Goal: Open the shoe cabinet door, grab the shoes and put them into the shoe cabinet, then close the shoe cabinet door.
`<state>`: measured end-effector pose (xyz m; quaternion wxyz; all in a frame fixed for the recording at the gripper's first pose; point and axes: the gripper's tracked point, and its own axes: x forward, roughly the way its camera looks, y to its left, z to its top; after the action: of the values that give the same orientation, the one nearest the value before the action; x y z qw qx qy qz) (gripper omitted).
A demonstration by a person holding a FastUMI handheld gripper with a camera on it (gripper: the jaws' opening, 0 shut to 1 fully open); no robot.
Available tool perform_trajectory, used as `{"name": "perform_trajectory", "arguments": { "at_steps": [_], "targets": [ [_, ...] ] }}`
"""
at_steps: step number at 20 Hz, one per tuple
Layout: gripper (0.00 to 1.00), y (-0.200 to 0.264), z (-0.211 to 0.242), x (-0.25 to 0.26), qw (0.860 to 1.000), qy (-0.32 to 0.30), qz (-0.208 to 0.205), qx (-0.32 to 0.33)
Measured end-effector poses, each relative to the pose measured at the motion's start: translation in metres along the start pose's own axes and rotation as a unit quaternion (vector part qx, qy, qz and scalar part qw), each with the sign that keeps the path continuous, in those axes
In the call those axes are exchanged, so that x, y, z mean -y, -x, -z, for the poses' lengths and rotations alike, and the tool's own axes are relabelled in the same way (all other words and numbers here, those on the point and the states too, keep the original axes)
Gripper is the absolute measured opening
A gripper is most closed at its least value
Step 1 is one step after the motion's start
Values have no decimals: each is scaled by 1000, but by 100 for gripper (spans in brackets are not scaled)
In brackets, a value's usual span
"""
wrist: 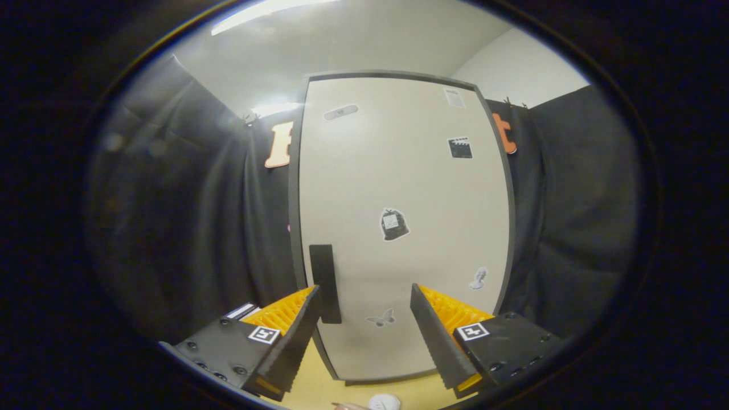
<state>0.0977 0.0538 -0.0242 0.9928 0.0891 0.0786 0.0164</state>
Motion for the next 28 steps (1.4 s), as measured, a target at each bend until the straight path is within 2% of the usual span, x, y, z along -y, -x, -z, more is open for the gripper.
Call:
{"name": "perform_trajectory", "arguments": {
  "at_steps": [7, 16, 22, 28],
  "targets": [
    [96, -45, 11, -35, 1000, -8, -3, -2],
    [94, -88, 29, -43, 1000, 0, 15, -19],
    [38, -92, 36, -49, 999, 15, 13, -26],
    [21, -91, 36, -49, 999, 17, 23, -26]
  ]
}}
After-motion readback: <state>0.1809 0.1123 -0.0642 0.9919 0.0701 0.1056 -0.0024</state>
